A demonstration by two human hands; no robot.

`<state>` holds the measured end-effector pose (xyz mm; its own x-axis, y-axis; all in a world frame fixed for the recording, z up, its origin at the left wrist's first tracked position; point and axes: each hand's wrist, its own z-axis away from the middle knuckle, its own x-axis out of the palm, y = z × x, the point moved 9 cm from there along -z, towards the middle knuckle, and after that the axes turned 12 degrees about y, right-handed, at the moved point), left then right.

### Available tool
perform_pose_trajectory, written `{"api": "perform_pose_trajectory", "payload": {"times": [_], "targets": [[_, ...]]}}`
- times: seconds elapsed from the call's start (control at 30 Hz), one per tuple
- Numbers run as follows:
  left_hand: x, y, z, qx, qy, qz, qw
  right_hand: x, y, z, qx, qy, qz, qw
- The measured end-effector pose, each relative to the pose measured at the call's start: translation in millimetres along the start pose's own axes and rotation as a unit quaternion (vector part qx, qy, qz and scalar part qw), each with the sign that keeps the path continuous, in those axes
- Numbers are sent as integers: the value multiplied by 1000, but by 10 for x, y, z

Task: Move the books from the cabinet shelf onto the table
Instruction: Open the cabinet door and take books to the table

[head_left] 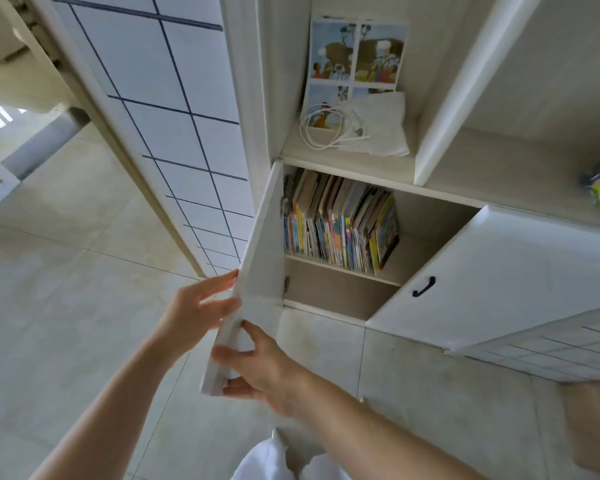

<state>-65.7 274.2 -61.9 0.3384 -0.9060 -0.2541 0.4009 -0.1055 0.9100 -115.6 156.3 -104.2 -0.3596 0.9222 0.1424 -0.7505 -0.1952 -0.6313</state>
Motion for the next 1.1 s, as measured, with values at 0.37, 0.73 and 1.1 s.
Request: {"api": "perform_pose_trajectory", "payload": {"times": [0.37, 0.73, 1.1], "targets": [[-571, 150, -312, 15, -4, -100, 995, 681, -95, -296, -23, 45, -75, 996], [-751, 378, -463, 121, -6, -288, 950, 448, -297, -431, -23, 24, 54, 998], [415, 1017, -346, 298, 46, -295, 907, -1670, -694, -442, -31, 230, -2, 973]]}}
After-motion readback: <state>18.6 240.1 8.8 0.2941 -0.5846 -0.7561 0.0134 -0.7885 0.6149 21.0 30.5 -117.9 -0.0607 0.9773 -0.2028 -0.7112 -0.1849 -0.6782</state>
